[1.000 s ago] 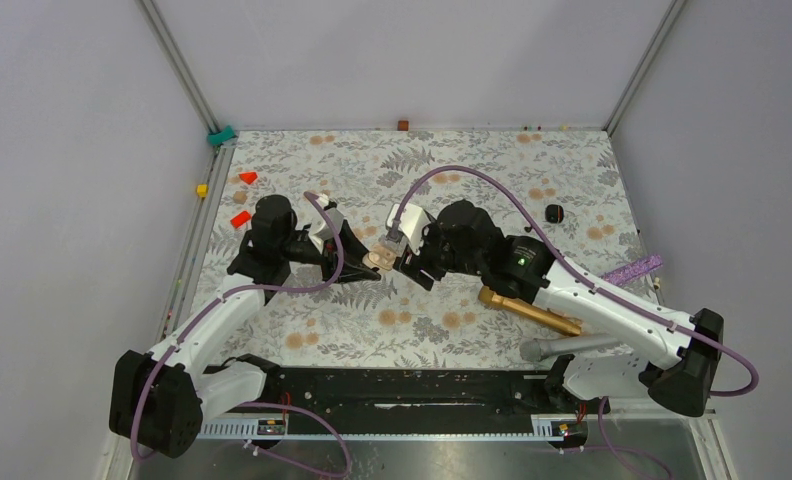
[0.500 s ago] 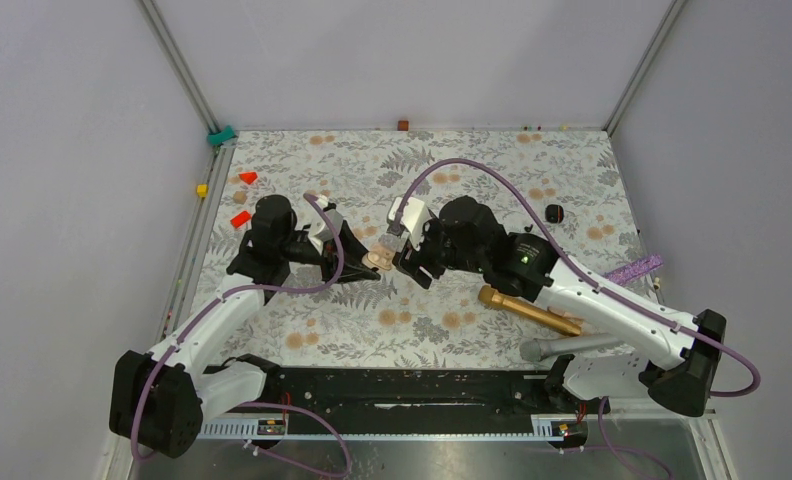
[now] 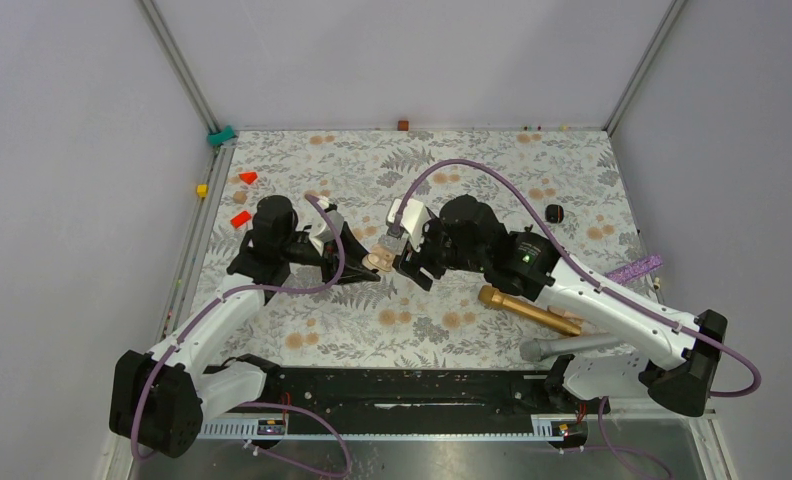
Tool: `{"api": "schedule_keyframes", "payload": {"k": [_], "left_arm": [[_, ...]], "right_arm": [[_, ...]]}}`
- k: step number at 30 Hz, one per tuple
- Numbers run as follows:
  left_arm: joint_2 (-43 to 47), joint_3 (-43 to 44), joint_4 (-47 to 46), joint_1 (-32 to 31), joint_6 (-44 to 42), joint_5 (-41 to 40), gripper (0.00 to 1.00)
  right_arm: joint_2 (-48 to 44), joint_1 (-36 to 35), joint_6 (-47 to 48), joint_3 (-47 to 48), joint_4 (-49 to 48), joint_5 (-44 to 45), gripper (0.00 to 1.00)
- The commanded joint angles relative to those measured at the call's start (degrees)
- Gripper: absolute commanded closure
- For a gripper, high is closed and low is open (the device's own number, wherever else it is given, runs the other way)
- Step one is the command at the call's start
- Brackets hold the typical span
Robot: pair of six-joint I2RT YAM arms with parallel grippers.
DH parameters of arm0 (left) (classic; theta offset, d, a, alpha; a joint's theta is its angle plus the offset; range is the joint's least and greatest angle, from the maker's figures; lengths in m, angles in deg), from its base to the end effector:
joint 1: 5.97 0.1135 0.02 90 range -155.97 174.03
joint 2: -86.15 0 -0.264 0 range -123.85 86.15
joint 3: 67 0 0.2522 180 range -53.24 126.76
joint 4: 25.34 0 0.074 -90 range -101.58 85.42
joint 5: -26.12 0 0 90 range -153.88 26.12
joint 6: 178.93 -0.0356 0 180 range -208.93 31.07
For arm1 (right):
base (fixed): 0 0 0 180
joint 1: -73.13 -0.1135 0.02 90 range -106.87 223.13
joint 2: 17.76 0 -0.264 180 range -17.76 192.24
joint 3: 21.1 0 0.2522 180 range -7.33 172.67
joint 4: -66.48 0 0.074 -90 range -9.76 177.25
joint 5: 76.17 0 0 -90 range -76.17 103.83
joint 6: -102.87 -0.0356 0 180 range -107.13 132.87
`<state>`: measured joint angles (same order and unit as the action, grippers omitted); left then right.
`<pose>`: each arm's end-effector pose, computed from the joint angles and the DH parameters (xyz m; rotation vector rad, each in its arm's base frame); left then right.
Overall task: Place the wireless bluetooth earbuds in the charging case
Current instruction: Close the charging case.
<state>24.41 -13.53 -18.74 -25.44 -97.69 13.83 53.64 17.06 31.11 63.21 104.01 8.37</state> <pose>0.1991 -0.1073 0.2888 1.3033 1.2631 -1.3482 0.1541 0.2351 0.3745 -1.2790 1.5846 0.5152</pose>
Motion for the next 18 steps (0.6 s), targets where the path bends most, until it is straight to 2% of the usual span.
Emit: {"api": "schedule_keyframes", "payload": {"k": [1, 18], "left_arm": [[0.4, 0.0, -1.5, -0.2, -1.4, 1.9, 1.00], [0.0, 0.1, -1.3, -0.2, -1.5, 2.0, 1.00]], "right_arm": [[-1.6, 0.3, 2.3, 1.6, -0.5, 1.7, 0.26], [-1.2, 0.3, -2.3, 4.7, 1.4, -2.7, 0.28]]}}
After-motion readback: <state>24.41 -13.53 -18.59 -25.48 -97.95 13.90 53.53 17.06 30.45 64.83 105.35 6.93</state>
